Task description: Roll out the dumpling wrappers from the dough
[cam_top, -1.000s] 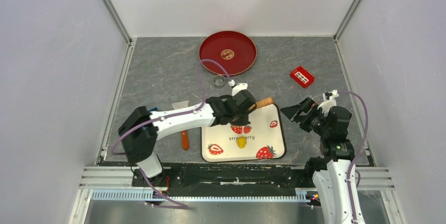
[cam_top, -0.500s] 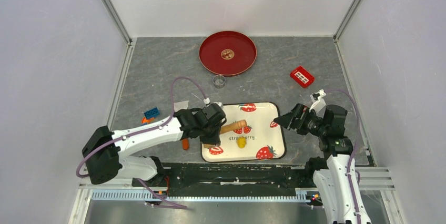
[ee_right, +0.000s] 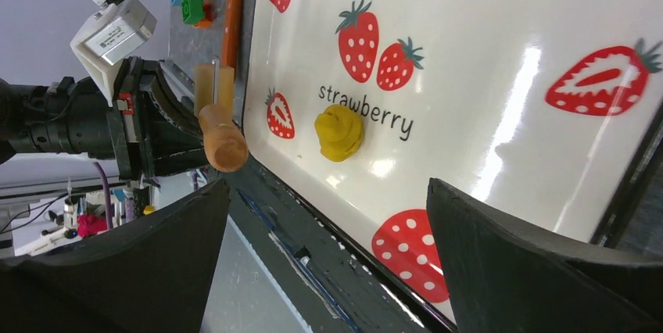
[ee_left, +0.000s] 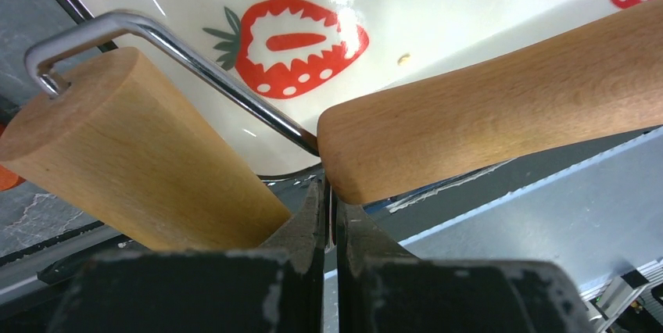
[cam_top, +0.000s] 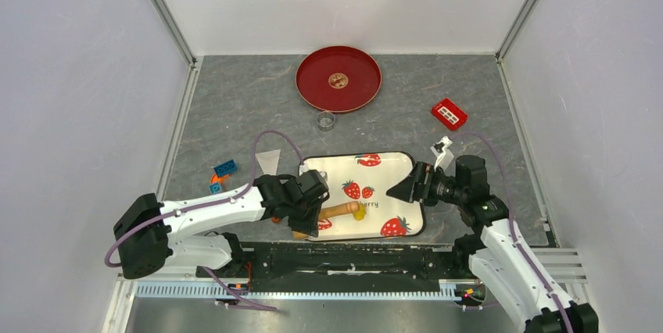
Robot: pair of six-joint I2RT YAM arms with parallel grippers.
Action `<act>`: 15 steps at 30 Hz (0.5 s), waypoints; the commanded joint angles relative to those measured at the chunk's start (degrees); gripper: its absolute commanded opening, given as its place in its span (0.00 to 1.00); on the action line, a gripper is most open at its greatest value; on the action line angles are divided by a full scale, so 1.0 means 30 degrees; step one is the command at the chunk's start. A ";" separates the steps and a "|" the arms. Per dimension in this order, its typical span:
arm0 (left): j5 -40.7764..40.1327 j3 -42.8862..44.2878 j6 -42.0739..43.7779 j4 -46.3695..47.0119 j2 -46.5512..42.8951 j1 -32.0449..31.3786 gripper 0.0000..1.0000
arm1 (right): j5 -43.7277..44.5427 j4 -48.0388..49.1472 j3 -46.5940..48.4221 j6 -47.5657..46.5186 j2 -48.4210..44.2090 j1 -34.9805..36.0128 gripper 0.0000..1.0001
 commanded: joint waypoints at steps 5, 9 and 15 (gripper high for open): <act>0.0153 -0.0192 -0.0323 0.0472 -0.0514 -0.0658 0.02 | 0.2805 0.4941 -0.0077 0.2746 0.1986 0.4388 0.96; 0.0047 -0.0168 -0.0480 0.0455 -0.0456 -0.0804 0.02 | 0.4450 0.6700 0.0476 0.3637 0.3619 0.7744 0.96; 0.0055 -0.0024 -0.0441 0.0473 -0.0354 -0.1124 0.02 | 0.6420 0.9650 0.1370 0.5225 0.5760 1.2360 0.96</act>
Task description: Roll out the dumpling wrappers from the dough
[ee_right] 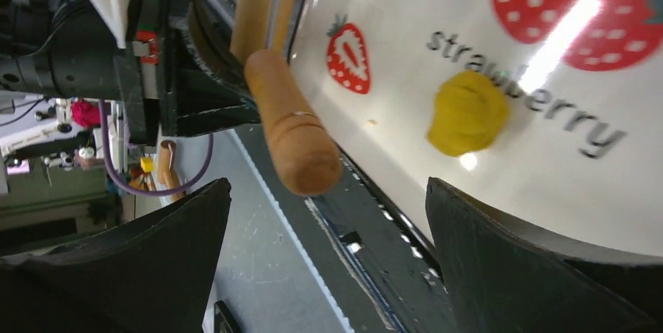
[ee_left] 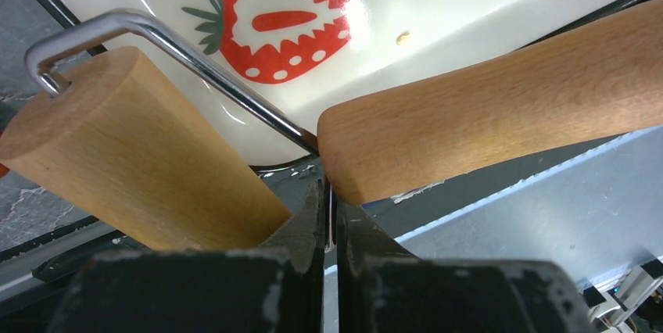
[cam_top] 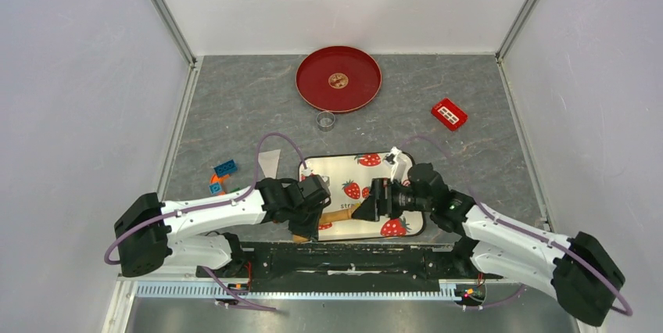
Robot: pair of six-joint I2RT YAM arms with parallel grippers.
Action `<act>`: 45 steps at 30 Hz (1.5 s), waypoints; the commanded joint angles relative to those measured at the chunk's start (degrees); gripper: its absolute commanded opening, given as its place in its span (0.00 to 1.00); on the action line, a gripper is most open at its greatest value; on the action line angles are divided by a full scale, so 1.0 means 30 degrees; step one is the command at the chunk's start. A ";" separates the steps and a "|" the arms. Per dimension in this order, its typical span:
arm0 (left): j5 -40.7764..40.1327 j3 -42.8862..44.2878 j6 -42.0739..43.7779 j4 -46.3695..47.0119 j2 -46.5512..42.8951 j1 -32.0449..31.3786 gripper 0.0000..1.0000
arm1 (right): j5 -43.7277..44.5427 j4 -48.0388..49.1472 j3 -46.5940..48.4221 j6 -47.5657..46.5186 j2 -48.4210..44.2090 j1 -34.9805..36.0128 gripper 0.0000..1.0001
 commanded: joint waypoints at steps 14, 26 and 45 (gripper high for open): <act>-0.0151 0.0421 -0.0344 0.0466 -0.1931 -0.0637 0.02 | 0.2255 0.8162 0.1108 0.3324 0.3884 0.4894 0.79; -0.0283 0.0602 -0.0271 0.0568 -0.2155 -0.1027 0.02 | 0.2048 0.5453 0.2843 0.2045 0.5376 0.5024 0.63; -0.0488 0.0575 -0.0177 0.0598 -0.1644 -0.1314 0.02 | 0.1492 0.5177 0.3052 0.2484 0.6359 0.5651 0.48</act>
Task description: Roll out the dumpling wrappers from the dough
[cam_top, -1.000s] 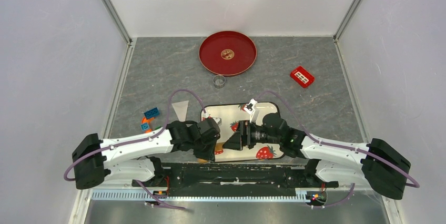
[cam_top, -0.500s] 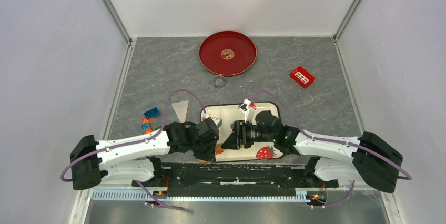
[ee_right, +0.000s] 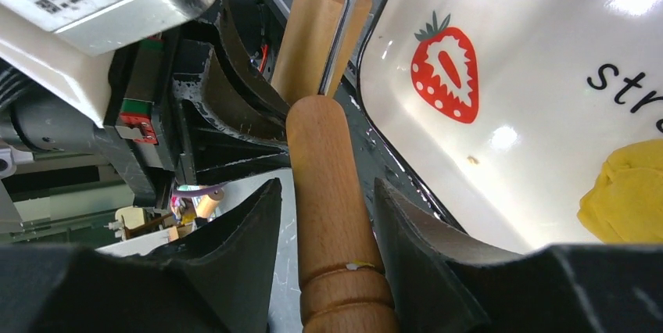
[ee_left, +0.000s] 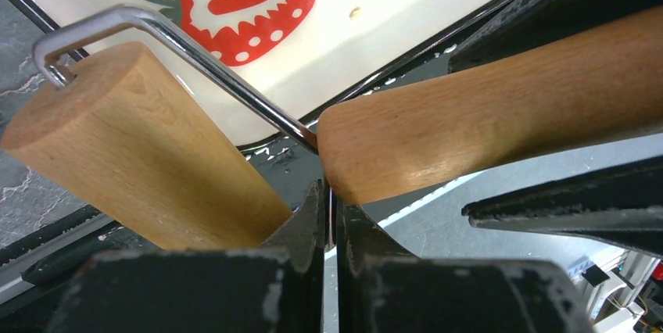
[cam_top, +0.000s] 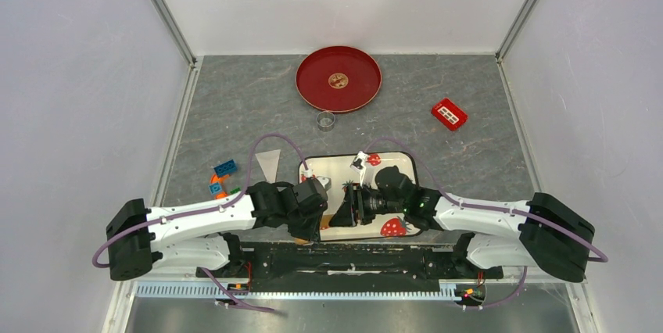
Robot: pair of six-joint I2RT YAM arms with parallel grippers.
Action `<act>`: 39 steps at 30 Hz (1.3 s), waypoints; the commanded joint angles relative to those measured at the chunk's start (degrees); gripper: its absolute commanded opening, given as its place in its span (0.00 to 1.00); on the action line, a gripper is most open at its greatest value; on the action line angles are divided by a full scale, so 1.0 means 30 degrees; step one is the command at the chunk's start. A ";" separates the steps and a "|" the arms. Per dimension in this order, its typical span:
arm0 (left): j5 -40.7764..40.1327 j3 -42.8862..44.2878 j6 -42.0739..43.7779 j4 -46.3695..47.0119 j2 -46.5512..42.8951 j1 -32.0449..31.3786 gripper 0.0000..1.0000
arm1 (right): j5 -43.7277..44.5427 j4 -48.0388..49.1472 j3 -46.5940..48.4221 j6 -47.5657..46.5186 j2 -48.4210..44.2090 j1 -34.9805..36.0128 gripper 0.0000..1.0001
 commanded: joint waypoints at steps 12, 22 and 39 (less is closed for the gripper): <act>-0.0488 0.0552 -0.0119 0.0747 -0.0190 -0.0348 0.10 | -0.0184 0.0471 0.0086 -0.0073 0.0062 0.0304 0.03; 0.0264 -0.0172 -0.1297 0.3649 -0.2225 -0.0350 0.62 | 0.0661 -0.0698 -0.0268 -0.0717 -0.0625 0.0312 0.00; 0.3466 -0.1778 -0.4214 1.2224 -0.2565 0.4780 0.72 | 0.4578 -0.5765 0.0310 -0.2233 -0.6135 0.0290 0.00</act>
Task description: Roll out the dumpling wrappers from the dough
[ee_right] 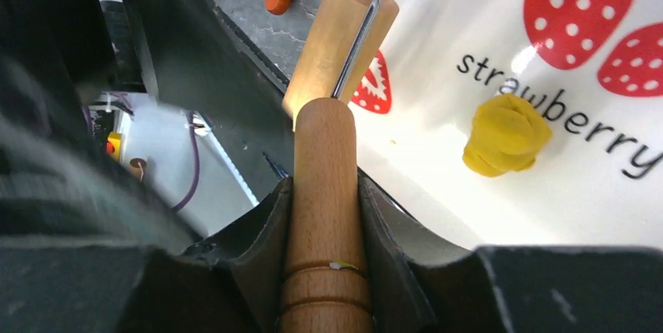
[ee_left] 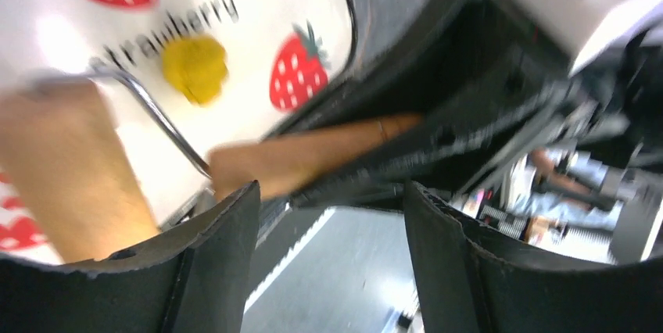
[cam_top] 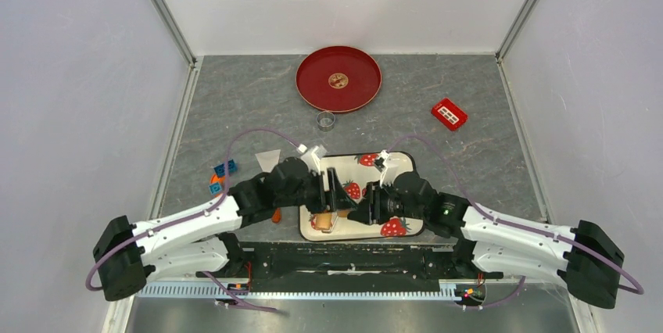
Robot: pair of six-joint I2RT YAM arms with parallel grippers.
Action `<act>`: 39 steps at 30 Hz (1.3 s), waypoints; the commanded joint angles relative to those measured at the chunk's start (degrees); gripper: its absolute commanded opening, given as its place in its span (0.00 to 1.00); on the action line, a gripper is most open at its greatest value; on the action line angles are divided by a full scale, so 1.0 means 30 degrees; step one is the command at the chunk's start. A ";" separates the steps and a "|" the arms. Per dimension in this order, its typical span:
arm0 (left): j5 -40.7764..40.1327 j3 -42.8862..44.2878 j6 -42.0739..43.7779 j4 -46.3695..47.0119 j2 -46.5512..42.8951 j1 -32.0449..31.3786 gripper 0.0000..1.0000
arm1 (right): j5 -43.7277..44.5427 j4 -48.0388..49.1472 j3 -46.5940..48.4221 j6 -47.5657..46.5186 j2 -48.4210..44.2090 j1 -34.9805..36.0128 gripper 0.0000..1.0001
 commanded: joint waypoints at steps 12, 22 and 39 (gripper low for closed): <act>-0.0902 0.2109 0.5495 -0.8632 -0.0782 0.7306 0.71 | 0.1410 -0.5968 0.4818 -0.3166 -0.0676 -0.0313 0.00; -0.1182 -0.0243 0.5570 -0.8773 -0.0461 0.7339 0.69 | 0.0889 -0.9556 0.7999 -0.5081 0.0686 -0.1806 0.00; -0.1452 -0.3508 0.3199 -0.4717 0.1249 0.7339 0.62 | -0.0046 -1.4311 1.1580 -0.6943 0.1952 -0.4040 0.00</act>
